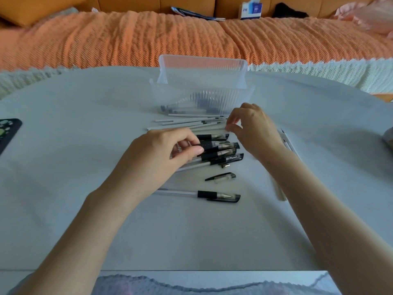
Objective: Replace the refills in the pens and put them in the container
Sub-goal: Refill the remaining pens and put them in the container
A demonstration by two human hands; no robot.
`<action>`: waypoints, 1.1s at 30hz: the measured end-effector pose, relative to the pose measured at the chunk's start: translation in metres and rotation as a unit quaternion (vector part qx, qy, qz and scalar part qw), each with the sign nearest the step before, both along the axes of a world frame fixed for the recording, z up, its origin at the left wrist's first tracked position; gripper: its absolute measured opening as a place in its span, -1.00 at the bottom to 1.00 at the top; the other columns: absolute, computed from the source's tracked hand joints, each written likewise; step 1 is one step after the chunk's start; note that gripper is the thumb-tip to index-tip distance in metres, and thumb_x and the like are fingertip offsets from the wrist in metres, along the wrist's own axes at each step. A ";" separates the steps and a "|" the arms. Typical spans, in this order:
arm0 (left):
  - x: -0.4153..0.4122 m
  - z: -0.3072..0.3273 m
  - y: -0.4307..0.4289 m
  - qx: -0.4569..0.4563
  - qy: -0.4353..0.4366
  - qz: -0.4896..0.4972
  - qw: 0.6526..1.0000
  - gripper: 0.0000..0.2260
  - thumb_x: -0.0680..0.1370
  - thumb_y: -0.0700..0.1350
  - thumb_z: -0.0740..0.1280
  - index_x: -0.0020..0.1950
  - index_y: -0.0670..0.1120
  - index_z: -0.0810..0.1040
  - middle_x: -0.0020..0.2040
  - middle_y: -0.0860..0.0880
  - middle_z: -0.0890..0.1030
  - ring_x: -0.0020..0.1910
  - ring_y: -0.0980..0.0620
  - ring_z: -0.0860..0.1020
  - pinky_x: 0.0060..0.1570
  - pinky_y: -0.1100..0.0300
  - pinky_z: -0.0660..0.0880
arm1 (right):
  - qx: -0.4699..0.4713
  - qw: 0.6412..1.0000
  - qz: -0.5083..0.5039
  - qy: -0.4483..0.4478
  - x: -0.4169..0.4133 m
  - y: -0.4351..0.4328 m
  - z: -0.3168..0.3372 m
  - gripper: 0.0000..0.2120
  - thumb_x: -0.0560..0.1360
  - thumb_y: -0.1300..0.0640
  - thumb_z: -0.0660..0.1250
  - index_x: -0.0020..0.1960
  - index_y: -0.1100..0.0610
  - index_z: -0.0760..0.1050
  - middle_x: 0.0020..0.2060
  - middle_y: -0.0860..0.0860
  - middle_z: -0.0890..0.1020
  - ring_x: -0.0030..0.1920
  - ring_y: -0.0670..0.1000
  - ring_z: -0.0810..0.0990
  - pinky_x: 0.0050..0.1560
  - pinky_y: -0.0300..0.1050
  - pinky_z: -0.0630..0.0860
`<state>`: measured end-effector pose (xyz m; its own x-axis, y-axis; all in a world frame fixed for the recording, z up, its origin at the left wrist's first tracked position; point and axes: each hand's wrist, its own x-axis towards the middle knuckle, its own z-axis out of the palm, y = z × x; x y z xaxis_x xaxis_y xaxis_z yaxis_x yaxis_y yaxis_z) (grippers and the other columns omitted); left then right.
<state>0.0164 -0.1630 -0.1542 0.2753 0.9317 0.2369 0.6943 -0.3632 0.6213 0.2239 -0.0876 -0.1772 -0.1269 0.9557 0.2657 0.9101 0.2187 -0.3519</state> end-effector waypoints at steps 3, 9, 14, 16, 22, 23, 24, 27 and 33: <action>-0.001 0.000 -0.001 -0.004 -0.005 0.002 1.000 -0.89 0.47 0.08 0.34 -0.10 0.08 0.57 -0.29 0.19 0.59 -0.29 0.17 0.53 -0.19 0.15 0.50 | -0.008 1.000 0.009 0.000 0.004 -0.002 0.000 -0.93 0.49 0.20 0.34 -0.08 0.21 0.56 -0.09 0.06 0.54 0.01 0.04 0.42 -0.13 -0.15 0.29; -0.006 0.000 0.001 -0.011 -0.033 0.010 0.999 -0.92 0.50 0.02 0.33 -0.08 0.05 0.57 -0.28 0.15 0.61 -0.33 0.16 0.55 -0.18 0.10 0.53 | -0.021 0.987 -0.003 0.157 0.021 -0.031 0.019 -0.94 0.47 0.26 0.33 -0.15 0.14 0.54 -0.29 0.00 0.62 -0.22 0.01 0.55 -0.16 -0.16 0.42; -0.011 -0.001 0.004 -0.006 -0.044 0.040 0.998 -0.95 0.53 -0.02 0.30 -0.08 0.03 0.53 -0.27 0.15 0.61 -0.35 0.16 0.55 -0.18 0.09 0.54 | -0.049 0.970 0.022 0.239 0.037 -0.055 0.027 -0.82 0.45 0.30 0.33 -0.24 0.05 0.50 -0.36 -0.06 0.61 -0.37 -0.16 0.49 -0.22 -0.32 0.41; -0.013 -0.002 0.005 -0.003 -0.050 0.047 0.998 -0.95 0.54 -0.04 0.29 -0.07 0.02 0.51 -0.26 0.15 0.61 -0.35 0.16 0.56 -0.16 0.05 0.56 | -0.054 0.967 0.019 0.249 0.043 -0.059 0.029 -0.82 0.45 0.30 0.34 -0.24 0.05 0.51 -0.36 -0.07 0.62 -0.36 -0.17 0.50 -0.21 -0.37 0.41; -0.018 -0.002 0.006 -0.001 -0.056 0.053 0.997 -0.96 0.55 -0.02 0.28 -0.07 0.05 0.51 -0.24 0.17 0.61 -0.33 0.16 0.57 -0.15 0.01 0.56 | -0.067 0.966 0.020 0.247 0.047 -0.060 0.027 -0.84 0.44 0.30 0.35 -0.24 0.08 0.52 -0.39 -0.02 0.62 -0.35 -0.13 0.53 -0.16 -0.27 0.46; -0.018 -0.002 0.006 0.000 -0.056 0.052 0.997 -0.96 0.55 -0.02 0.28 -0.07 0.05 0.51 -0.24 0.16 0.61 -0.32 0.16 0.57 -0.15 0.01 0.56 | -0.068 0.967 0.020 0.244 0.047 -0.060 0.027 -0.85 0.44 0.30 0.35 -0.23 0.08 0.52 -0.38 -0.03 0.62 -0.34 -0.12 0.53 -0.14 -0.24 0.47; -0.018 -0.002 0.006 0.002 -0.057 0.051 0.997 -0.96 0.55 -0.02 0.28 -0.07 0.05 0.51 -0.25 0.15 0.61 -0.32 0.15 0.57 -0.15 0.01 0.56 | -0.067 0.969 0.019 0.239 0.047 -0.060 0.027 -0.85 0.45 0.30 0.35 -0.23 0.09 0.52 -0.36 -0.04 0.62 -0.33 -0.12 0.54 -0.13 -0.23 0.47; -0.019 -0.002 0.005 0.007 -0.061 0.047 0.997 -0.95 0.55 0.01 0.28 -0.07 0.07 0.50 -0.23 0.18 0.60 -0.32 0.14 0.56 -0.17 0.00 0.57 | -0.065 0.973 0.017 0.222 0.047 -0.060 0.027 -0.84 0.44 0.30 0.34 -0.23 0.08 0.52 -0.35 -0.06 0.62 -0.35 -0.15 0.52 -0.16 -0.29 0.45; -0.020 -0.003 0.006 0.012 -0.053 0.048 0.997 -0.98 0.54 -0.02 0.30 -0.08 0.08 0.50 -0.25 0.19 0.59 -0.34 0.19 0.56 -0.17 0.02 0.57 | -0.067 0.977 0.018 0.201 0.047 -0.062 0.030 -0.85 0.43 0.31 0.34 -0.23 0.10 0.53 -0.35 -0.04 0.61 -0.34 -0.16 0.51 -0.22 -0.43 0.39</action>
<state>-0.0032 -0.1572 -0.1571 0.1577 0.9463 0.2822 0.6568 -0.3139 0.6856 0.2706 -0.1493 -0.1475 -0.0710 0.9822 0.1742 0.6849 0.1749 -0.7073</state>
